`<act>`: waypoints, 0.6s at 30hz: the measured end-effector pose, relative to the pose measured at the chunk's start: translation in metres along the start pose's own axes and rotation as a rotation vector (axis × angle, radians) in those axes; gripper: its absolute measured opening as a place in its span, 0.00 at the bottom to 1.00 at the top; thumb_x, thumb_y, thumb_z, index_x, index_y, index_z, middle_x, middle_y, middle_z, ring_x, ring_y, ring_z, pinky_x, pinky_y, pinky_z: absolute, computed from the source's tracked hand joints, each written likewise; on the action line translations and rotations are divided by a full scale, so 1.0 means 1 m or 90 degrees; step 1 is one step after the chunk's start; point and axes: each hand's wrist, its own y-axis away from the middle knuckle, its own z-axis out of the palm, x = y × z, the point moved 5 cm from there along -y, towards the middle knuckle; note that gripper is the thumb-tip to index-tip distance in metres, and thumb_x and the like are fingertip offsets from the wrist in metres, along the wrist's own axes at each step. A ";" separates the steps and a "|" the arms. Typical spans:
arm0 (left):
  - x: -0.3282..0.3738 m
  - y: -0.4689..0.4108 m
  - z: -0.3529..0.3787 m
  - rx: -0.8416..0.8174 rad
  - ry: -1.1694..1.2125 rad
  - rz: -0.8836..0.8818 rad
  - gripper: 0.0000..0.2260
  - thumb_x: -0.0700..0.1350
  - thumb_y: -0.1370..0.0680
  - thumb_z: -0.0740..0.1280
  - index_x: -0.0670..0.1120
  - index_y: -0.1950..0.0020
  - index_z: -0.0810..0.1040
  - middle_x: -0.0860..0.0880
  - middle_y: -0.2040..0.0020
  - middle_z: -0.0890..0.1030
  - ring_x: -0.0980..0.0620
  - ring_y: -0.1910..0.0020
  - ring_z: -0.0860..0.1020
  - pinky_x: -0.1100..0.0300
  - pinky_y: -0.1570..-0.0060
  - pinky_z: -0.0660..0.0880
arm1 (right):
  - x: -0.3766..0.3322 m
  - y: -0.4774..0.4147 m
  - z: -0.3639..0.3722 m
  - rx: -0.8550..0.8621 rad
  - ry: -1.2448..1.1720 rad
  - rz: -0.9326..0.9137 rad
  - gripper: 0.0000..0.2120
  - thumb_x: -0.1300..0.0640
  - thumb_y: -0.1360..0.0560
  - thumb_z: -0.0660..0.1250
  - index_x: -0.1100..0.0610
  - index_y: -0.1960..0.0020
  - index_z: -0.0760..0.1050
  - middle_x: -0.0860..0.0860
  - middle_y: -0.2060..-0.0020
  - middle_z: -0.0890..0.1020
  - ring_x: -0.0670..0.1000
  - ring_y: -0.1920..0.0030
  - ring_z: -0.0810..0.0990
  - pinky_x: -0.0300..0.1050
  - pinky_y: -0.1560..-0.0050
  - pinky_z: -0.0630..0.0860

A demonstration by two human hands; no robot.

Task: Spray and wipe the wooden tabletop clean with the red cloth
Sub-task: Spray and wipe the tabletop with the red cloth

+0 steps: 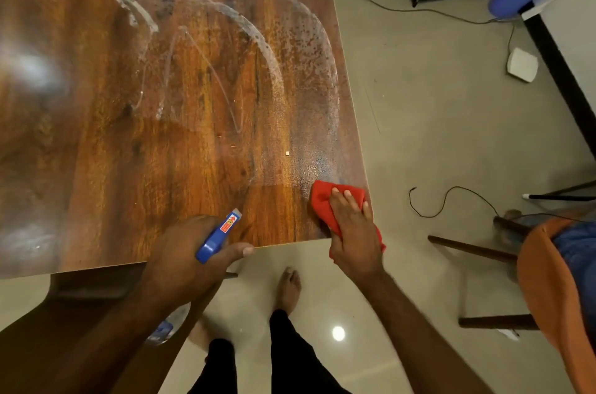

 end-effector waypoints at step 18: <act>0.012 0.028 -0.051 0.200 0.055 -0.065 0.13 0.57 0.28 0.75 0.50 0.60 0.77 0.45 0.69 0.78 0.48 0.72 0.77 0.55 0.68 0.76 | -0.159 -0.125 0.086 -0.202 0.019 -0.297 0.33 0.53 0.19 0.61 0.52 0.16 0.57 0.51 0.16 0.60 0.54 0.16 0.52 0.63 0.17 0.46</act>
